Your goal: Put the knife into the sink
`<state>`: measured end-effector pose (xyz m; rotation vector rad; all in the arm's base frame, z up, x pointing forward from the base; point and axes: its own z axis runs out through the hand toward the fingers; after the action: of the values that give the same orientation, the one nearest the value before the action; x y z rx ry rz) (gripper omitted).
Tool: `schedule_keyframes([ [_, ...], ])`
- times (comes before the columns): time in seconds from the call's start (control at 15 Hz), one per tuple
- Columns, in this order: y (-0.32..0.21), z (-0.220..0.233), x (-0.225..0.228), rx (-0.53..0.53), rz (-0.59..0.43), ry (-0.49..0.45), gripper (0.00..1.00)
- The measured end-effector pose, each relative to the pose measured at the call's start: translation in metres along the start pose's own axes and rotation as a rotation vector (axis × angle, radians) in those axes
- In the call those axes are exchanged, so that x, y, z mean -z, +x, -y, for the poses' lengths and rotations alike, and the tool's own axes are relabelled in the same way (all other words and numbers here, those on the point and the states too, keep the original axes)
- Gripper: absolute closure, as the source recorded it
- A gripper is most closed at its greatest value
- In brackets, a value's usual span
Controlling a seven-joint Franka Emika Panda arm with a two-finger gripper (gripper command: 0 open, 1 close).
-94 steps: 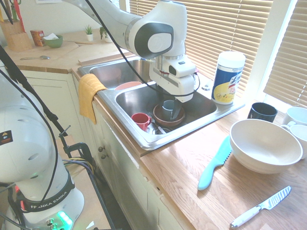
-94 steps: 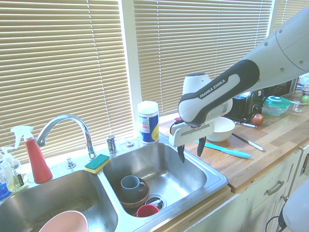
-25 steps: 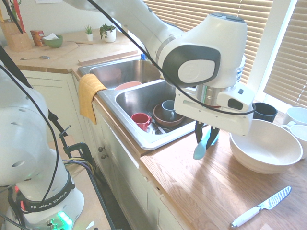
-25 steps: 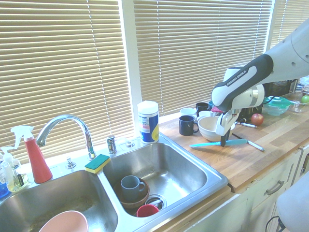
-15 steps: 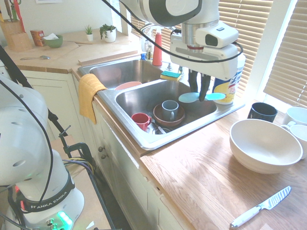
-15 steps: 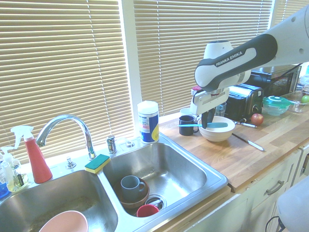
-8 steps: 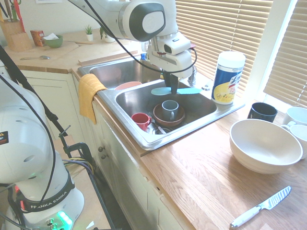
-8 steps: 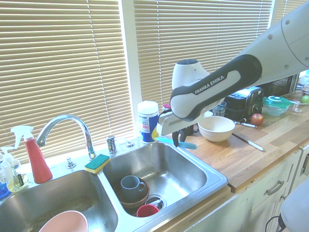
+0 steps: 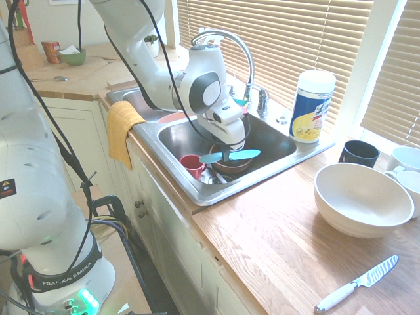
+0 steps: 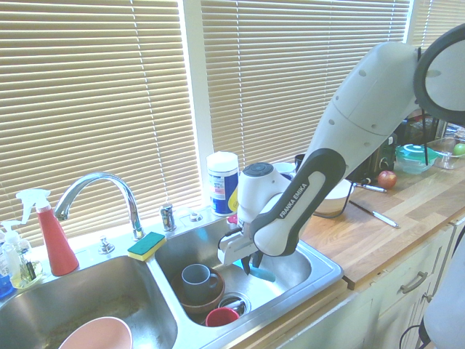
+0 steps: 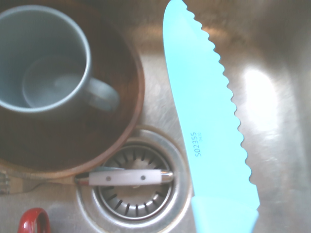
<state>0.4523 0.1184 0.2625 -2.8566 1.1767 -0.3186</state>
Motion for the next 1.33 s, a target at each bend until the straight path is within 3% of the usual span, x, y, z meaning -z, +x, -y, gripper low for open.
schedule_keyframes([
  [0.47,0.007,0.016,-0.069,0.025,0.036,-0.033,1.0],
  [0.53,0.007,0.015,-0.077,0.023,0.045,-0.037,0.0],
  [1.33,-0.001,0.008,-0.098,0.015,0.076,-0.041,0.0],
])
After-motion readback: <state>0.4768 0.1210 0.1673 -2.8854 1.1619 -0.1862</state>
